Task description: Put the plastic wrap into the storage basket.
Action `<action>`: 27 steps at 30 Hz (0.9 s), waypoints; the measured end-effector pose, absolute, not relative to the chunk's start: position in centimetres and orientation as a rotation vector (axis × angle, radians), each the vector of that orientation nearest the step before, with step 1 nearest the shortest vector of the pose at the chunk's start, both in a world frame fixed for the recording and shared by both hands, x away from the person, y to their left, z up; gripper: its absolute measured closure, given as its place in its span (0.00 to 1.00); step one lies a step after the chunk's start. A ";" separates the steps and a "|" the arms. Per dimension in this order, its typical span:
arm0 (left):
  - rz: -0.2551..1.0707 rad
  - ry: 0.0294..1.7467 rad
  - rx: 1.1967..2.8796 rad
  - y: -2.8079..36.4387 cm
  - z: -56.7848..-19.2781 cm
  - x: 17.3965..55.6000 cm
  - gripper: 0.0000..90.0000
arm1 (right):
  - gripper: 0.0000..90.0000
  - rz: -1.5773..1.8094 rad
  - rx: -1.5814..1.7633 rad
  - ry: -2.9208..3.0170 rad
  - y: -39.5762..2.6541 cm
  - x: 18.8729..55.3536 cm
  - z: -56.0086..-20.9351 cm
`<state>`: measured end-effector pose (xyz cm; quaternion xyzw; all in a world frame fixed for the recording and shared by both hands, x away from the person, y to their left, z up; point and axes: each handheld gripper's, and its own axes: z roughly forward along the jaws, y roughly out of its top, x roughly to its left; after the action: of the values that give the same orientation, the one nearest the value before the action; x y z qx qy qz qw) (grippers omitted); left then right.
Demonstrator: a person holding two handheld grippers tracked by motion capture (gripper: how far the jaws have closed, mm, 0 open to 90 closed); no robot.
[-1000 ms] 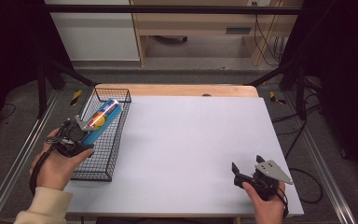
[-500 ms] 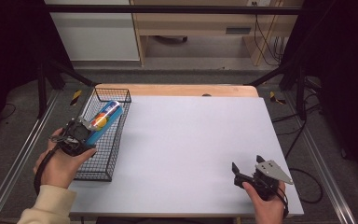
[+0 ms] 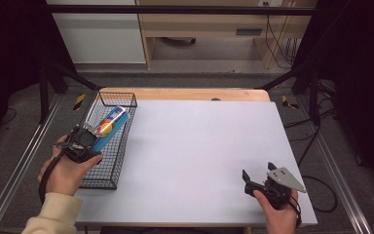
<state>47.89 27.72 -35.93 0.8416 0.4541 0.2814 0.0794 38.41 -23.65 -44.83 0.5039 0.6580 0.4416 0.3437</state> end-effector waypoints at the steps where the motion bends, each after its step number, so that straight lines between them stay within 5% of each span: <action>1: 0.845 1.362 2.522 27.7 -35.9 47.9 0.36 | 0.11 1.150 1.306 1.711 -23.7 38.4 -44.8; 27: 0.817 1.475 2.457 27.2 -36.5 48.4 0.36 | 0.11 1.155 1.314 1.707 -23.7 38.4 -44.8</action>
<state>48.41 27.22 -36.47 0.8218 0.4934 0.2732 0.0807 38.38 -23.71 -44.79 0.5051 0.6564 0.4442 0.3417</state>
